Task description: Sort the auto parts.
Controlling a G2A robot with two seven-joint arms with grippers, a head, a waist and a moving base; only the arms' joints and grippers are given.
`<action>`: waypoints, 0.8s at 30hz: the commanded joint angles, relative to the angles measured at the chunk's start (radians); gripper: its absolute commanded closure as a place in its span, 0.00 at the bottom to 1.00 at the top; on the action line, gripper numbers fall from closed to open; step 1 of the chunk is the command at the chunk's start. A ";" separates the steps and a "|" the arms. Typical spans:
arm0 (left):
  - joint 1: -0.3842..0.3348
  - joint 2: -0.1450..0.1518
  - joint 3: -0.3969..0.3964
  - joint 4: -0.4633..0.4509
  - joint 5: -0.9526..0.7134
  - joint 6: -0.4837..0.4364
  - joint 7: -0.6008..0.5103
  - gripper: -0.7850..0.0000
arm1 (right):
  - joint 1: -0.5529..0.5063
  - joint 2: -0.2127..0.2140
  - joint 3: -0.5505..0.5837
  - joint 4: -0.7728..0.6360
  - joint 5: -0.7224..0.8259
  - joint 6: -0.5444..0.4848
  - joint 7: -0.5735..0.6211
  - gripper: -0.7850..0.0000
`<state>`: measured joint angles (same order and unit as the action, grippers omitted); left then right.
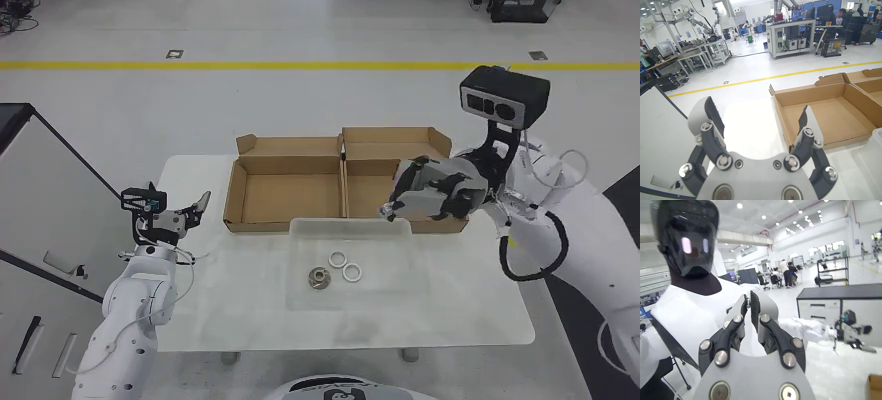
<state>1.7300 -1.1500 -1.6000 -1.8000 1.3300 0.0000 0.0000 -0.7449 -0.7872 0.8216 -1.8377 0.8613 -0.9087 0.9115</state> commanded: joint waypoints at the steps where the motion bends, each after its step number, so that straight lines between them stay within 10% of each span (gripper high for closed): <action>1: 0.000 0.000 0.000 0.000 0.000 0.000 0.000 0.00 | -0.004 -0.001 0.003 -0.004 0.012 0.006 0.006 1.00; 24: 0.000 0.000 0.000 0.000 0.000 0.000 0.000 0.00 | -0.108 -0.063 0.084 -0.175 0.248 -0.079 -0.079 1.00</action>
<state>1.7300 -1.1500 -1.6000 -1.8000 1.3300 0.0000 0.0000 -0.8506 -0.8473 0.9026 -2.0136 1.1100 -0.9892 0.8313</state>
